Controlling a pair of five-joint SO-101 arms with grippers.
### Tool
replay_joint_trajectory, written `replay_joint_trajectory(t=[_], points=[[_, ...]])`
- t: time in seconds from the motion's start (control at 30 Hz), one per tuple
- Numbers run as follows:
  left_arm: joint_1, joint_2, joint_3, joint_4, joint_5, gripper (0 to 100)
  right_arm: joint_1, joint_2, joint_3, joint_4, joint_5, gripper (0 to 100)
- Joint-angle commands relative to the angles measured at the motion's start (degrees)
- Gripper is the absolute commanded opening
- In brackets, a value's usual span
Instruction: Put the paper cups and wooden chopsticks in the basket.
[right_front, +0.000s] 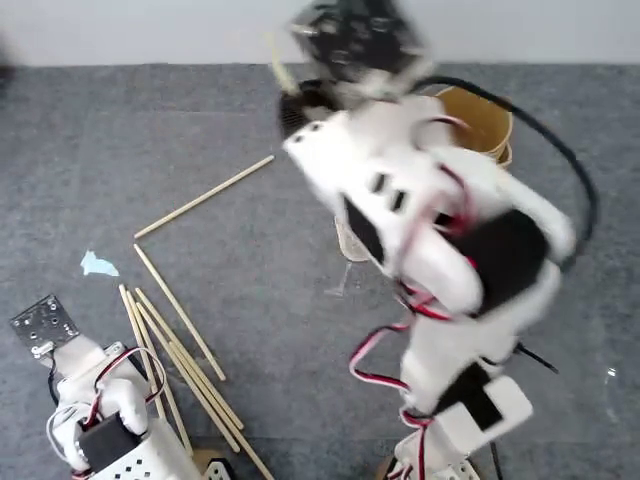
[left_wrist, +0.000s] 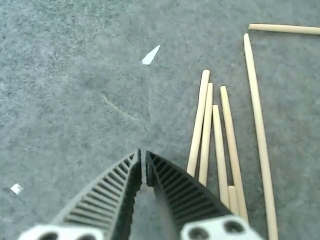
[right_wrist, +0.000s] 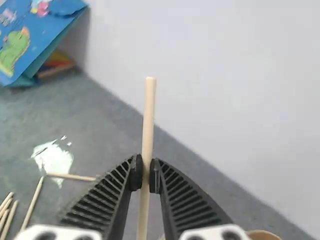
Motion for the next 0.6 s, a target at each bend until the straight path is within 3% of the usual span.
replay_joint_trajectory(t=[0.0,0.4,0.57], points=[[-0.35,-0.62,-0.31,-1.14,-0.26,1,3.3,-5.23,0.35,1.98,0.09,0.8],[-0.35,-0.62,-0.31,-1.14,-0.26,1,7.87,-11.47,0.0,-9.36,-2.9,0.8],[-0.35,-0.62,-0.31,-1.14,-0.26,1,7.69,-15.78,0.35,-3.74,-3.52,0.8]])
